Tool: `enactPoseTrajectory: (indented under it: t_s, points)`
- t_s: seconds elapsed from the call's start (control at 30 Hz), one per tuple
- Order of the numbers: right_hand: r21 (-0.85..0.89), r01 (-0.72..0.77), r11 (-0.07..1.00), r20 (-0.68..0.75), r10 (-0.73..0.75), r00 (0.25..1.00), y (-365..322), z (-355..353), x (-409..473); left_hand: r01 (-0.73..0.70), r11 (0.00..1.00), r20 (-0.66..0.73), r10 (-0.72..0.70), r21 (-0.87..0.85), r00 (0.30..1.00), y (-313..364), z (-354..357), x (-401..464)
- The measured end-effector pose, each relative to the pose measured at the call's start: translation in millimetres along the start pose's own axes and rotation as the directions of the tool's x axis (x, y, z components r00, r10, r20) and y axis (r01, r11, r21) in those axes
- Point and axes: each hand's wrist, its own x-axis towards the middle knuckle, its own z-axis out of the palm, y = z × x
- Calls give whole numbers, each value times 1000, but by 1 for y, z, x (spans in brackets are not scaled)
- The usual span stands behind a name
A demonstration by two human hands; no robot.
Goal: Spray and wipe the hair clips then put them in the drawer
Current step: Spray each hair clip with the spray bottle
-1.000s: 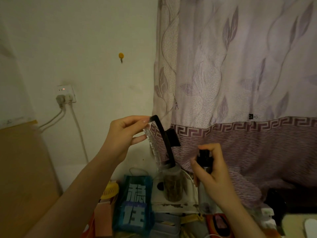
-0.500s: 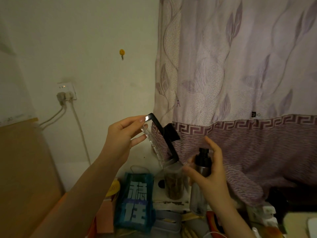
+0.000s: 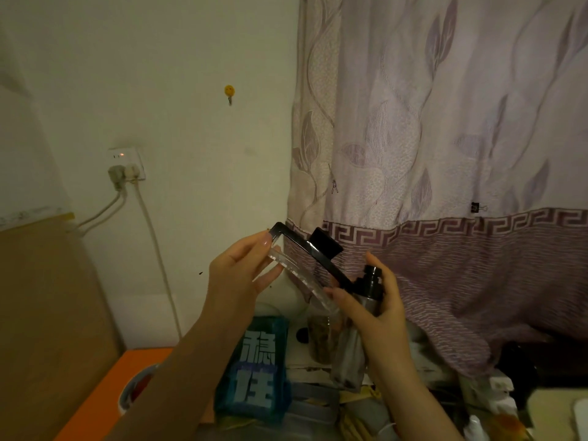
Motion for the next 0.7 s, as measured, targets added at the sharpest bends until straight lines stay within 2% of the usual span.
enactPoseTrajectory:
  t_s: [0.2, 0.37, 0.47, 0.63, 0.7]
  points:
    - [97, -50, 994, 15, 49, 999, -4, -6, 2, -85, 971, 52, 75, 224, 996, -3, -9, -7]
    - [116, -71, 991, 29, 68, 997, -4, -14, 4, -183, 922, 146, 141, 341, 979, -1, -13, -6]
    - [108, -65, 992, 49, 60, 997, -5, -19, 8, -217, 884, 231, 129, 415, 964, 0, -18, -1]
    - [53, -43, 998, 92, 38, 995, -8, -25, 14, -421, 662, 468, 119, 620, 876, 13, -16, 7]
    - [14, -21, 1000, 120, 19, 993, -9, -26, 15, -447, 625, 532, 59, 640, 845, 21, -11, 10]
